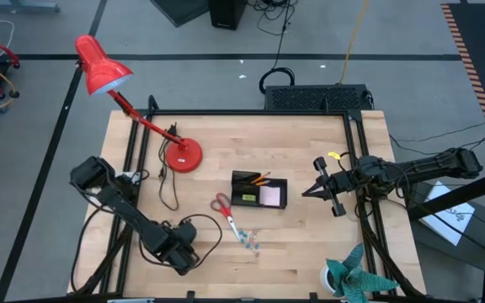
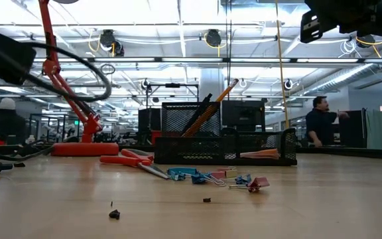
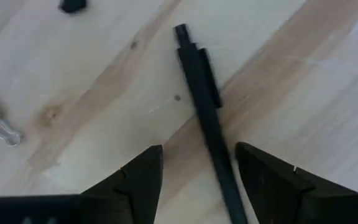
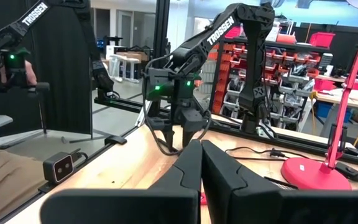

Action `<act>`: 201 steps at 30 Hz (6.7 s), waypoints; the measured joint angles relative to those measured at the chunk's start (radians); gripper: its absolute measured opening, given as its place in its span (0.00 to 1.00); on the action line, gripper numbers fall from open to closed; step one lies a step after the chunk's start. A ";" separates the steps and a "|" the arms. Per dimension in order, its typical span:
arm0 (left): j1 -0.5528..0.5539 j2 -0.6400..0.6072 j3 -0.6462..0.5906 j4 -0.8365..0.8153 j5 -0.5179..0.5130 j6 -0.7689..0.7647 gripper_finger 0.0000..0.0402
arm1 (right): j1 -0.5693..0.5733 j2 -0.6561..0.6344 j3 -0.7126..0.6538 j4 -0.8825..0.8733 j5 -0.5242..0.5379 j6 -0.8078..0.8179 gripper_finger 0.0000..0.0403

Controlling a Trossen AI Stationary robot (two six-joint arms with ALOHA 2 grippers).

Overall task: Pick and place office supplies into organizer
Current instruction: Put the black pen into the black desk organizer, then put the pink binder clip into the black desk organizer

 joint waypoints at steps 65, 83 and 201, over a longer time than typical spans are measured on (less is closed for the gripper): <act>0.608 0.047 -0.002 1.056 -0.603 1.429 0.10 | 0.000 0.020 0.000 0.018 0.000 -0.005 0.00; 0.603 0.083 -0.002 1.044 -0.558 1.382 0.09 | 0.000 0.020 0.000 0.013 0.000 -0.024 0.00; 0.457 -0.371 -0.884 1.849 -0.289 1.476 0.12 | 0.163 1.219 0.559 -0.022 0.027 -0.088 0.30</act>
